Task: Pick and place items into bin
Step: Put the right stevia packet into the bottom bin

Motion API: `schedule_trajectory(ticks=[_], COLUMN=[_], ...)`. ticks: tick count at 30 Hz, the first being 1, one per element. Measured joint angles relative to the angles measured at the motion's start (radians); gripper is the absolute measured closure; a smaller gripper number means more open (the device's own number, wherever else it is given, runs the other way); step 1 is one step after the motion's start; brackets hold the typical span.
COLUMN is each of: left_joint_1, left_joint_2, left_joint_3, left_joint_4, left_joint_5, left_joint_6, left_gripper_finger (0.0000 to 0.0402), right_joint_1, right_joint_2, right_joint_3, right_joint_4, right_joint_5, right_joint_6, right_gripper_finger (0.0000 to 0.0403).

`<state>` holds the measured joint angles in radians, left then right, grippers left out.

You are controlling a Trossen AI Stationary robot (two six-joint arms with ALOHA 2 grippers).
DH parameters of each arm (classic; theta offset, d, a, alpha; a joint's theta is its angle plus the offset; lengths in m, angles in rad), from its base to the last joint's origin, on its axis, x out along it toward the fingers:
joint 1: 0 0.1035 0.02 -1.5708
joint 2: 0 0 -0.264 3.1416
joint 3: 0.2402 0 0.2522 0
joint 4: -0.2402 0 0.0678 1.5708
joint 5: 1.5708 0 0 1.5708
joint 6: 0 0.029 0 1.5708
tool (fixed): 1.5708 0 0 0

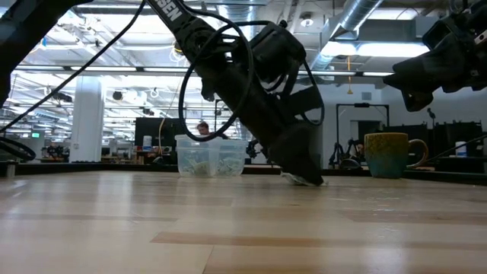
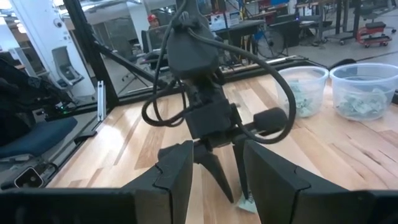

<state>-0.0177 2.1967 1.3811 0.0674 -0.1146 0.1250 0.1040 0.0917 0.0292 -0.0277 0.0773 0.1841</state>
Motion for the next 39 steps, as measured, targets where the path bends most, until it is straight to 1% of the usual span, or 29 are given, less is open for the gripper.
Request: schedule_trajectory(ticks=[4,7,9,17,24,28,36,39], left_joint_1=[0.0,0.0,0.0,-0.005,-0.005,-0.004,-0.002,-0.002], left_joint_2=[0.0,0.0,0.0,0.0,0.0,-0.001,0.009,0.021], left_joint_3=[0.0,0.0,0.0,0.0,0.0,0.001,0.004,0.005], left_joint_4=[-0.009,-0.008,-0.007,-0.002,-0.014,-0.036,-0.063,-0.06], left_joint_5=[-0.002,-0.002,-0.003,-0.022,0.006,0.032,0.053,0.079], left_joint_6=[-0.02,-0.033,-0.041,-0.042,-0.045,-0.055,-0.111,-0.15], left_gripper_finger=[0.0355,0.0386,0.0397,0.0401,0.0401,0.0387,0.0314,0.0295], right_joint_1=[0.0,0.0,0.0,0.0,0.0,0.0,0.0,0.0], right_joint_2=[0.0,0.0,0.0,0.0,0.0,0.0,0.0,0.0], right_joint_3=[0.0,0.0,0.0,0.0,0.0,0.0,0.0,0.0], right_joint_4=[0.0,0.0,0.0,-0.001,-0.001,-0.002,-0.002,-0.002], right_joint_5=[0.0,0.0,0.0,0.0,0.0,0.001,0.001,0.001], right_joint_6=[0.0,0.0,0.0,0.0,0.0,0.0,0.0,0.0], right_gripper_finger=[0.0267,0.0267,0.0267,0.0267,0.0267,0.0267,0.0267,0.0267])
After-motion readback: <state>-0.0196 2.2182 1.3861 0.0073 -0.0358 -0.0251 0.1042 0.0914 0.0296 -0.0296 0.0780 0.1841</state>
